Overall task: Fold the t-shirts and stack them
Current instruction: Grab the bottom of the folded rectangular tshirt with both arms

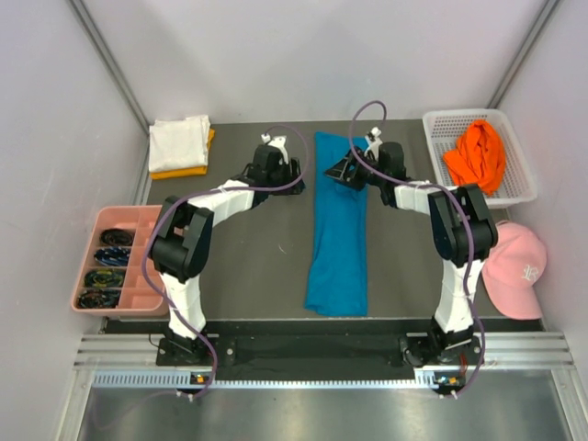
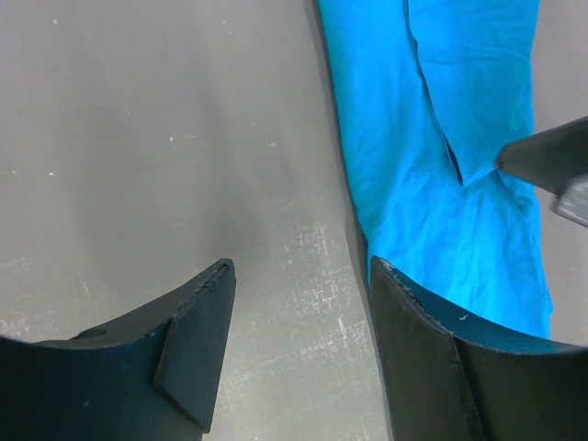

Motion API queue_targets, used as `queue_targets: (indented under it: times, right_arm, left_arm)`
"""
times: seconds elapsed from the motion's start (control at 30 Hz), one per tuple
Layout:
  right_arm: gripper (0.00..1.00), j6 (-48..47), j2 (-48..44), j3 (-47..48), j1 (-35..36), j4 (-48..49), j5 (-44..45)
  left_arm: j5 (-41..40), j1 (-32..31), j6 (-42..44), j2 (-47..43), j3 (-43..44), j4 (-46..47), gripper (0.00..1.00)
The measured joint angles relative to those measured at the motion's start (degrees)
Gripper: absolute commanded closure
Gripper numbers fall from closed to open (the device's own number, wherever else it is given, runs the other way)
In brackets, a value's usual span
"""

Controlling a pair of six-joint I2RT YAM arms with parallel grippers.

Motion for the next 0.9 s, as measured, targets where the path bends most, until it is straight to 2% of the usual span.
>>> queue_targets:
  times: [0.47,0.9]
  right_arm:
    - [0.36,3.8,5.7,-3.5,-1.3,3.7,-0.2]
    - [0.35,3.5,3.6,-4.8,-1.3,1.6,-0.1]
  left_arm:
    - [0.0,1.0,-0.1,-0.5,-1.2,0.0,0.35]
    - [0.4,1.3,-1.1,-3.1,-3.8,0.0,0.34]
